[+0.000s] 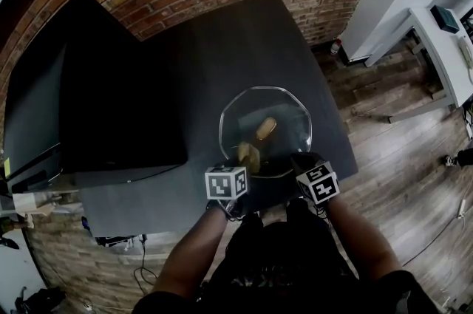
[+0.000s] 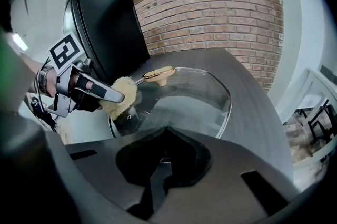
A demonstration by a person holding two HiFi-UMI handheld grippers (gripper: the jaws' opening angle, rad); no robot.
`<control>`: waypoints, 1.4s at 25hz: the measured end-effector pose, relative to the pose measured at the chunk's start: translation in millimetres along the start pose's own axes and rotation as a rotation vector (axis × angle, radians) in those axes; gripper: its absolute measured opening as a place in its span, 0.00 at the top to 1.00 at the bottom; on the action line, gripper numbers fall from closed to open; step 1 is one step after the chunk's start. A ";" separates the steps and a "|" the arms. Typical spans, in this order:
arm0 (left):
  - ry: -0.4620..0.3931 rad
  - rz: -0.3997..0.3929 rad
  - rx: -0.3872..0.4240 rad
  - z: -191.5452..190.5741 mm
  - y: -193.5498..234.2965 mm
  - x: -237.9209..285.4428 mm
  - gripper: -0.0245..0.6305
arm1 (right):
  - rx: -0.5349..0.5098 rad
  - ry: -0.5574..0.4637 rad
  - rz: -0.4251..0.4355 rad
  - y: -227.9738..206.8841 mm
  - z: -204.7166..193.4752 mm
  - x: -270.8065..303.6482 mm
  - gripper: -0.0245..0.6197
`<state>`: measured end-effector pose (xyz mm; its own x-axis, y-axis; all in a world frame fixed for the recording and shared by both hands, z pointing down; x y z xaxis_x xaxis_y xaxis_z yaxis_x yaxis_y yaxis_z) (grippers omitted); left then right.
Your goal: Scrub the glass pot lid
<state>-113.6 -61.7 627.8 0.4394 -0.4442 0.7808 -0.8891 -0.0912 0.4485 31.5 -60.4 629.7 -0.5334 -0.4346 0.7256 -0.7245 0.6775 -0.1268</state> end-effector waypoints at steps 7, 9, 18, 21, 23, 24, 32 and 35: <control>-0.017 0.059 -0.035 0.3 35.4 -11.7 0.87 | 0.007 0.001 -0.010 0.6 -0.1 -0.1 0.93; -0.020 0.072 -0.041 0.1 42.6 -13.7 0.87 | 0.011 0.001 -0.012 0.5 -0.3 -0.1 0.93; -0.028 0.097 -0.021 0.7 51.4 -16.7 0.87 | 0.026 0.000 -0.022 1.2 0.3 1.1 0.93; -0.026 0.103 0.000 1.3 49.2 -18.2 0.87 | 0.027 0.000 -0.023 1.5 0.3 0.8 0.93; -0.030 0.099 0.017 3.1 45.1 -20.3 0.87 | 0.029 -0.001 -0.025 1.3 0.4 0.3 0.93; -0.037 0.095 0.026 4.9 42.4 -22.1 0.87 | 0.031 -0.002 -0.024 1.3 0.4 0.3 0.93; -0.200 -0.002 0.081 63.8 -4.9 -52.0 0.87 | 0.032 -0.009 -0.017 1.4 0.4 0.4 0.93; -0.265 -0.058 0.130 105.2 -36.4 -62.1 0.87 | 0.029 -0.007 -0.013 1.3 0.4 0.7 0.93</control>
<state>-122.0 -124.6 517.2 0.4561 -0.6503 0.6075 -0.8802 -0.2288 0.4159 30.1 -60.1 629.8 -0.5271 -0.4471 0.7227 -0.7436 0.6543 -0.1376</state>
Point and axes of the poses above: the fingertips, and each gripper's own axes: x forward along the fingers, y to its left, z out of its top, the point moved 1 cm from there along -x, backward along the fingers, and after that the axes turned 6 degrees about -x, right-handed, at the moved point
